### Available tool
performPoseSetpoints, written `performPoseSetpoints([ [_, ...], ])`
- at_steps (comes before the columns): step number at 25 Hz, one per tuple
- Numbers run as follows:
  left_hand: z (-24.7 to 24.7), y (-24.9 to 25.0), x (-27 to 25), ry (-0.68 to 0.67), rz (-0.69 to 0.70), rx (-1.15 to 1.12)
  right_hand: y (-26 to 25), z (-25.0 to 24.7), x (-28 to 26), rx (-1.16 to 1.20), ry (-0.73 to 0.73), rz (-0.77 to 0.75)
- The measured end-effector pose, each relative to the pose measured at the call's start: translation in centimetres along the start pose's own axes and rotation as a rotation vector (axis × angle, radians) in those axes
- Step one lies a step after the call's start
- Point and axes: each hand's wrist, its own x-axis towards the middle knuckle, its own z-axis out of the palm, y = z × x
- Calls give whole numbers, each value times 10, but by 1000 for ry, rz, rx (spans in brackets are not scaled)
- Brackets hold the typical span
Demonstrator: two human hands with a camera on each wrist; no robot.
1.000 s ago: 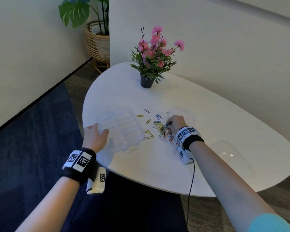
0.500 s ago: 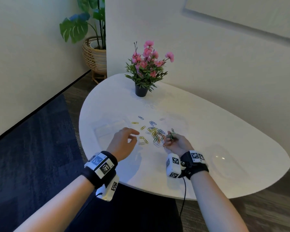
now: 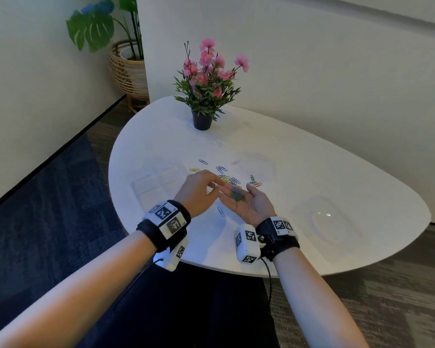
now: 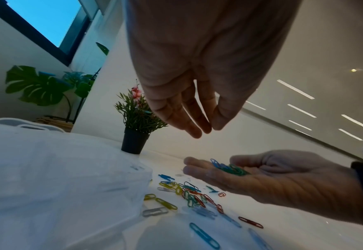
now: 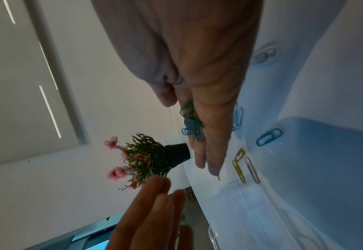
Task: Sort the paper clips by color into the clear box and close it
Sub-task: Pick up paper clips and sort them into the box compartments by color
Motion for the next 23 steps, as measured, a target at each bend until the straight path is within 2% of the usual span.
performPoseSetpoints([
  [4,12,6,15,-112,-2,85,4,7,-1,-85,-17,9],
  [6,16,9,22,-191,22,158,5,13,-4,-86,-10,-1],
  [9,17,12,25,-241,81,236,8,18,-8,-62,-8,-15],
  [12,17,14,23,-293,138,234,9,20,-7,-59,9,-17],
  [16,18,10,29,-376,78,180,10,20,-6,-13,-5,-5],
  [18,13,10,25,-339,61,83,9,22,-7,10,-28,-4],
  [21,8,1,24,-113,112,-67,5,28,-6,-34,-14,-3],
  [23,-1,-2,23,26,21,-205,3,30,-5,-66,-3,5],
])
